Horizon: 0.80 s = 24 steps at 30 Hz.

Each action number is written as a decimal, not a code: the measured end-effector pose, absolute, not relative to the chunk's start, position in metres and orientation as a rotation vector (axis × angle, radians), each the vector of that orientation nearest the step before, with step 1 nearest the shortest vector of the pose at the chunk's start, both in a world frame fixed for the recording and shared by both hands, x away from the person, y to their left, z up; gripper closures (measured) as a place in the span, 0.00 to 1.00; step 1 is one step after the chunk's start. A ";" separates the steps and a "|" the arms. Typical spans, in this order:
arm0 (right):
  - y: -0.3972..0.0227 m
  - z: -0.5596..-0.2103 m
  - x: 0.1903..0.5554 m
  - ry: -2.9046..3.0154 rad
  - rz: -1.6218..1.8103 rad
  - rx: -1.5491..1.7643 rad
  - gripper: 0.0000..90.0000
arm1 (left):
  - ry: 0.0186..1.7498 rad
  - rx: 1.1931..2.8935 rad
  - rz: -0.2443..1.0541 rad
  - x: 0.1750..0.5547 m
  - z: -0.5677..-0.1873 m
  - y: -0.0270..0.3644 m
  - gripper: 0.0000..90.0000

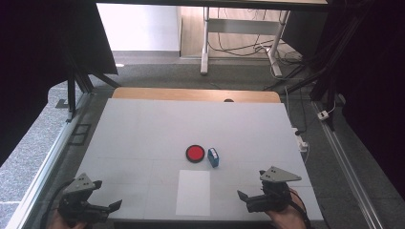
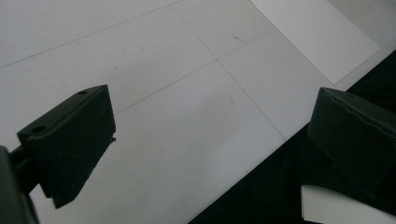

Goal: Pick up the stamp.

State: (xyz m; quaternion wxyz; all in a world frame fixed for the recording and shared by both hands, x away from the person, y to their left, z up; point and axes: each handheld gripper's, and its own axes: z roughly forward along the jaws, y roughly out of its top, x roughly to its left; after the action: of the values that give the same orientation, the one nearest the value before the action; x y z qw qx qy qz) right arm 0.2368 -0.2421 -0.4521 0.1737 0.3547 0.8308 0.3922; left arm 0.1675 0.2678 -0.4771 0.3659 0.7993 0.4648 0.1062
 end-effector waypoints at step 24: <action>-0.210 -0.456 0.256 2.421 1.150 0.954 0.00 | 1.191 2.065 0.281 0.167 -0.477 0.267 0.01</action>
State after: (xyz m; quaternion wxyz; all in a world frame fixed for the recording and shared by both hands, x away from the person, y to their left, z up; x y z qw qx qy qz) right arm 0.2559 -0.2104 -0.4561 0.1477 0.3318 0.8415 0.3999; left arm 0.1670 0.2668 -0.4769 0.3622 0.8020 0.4623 0.1092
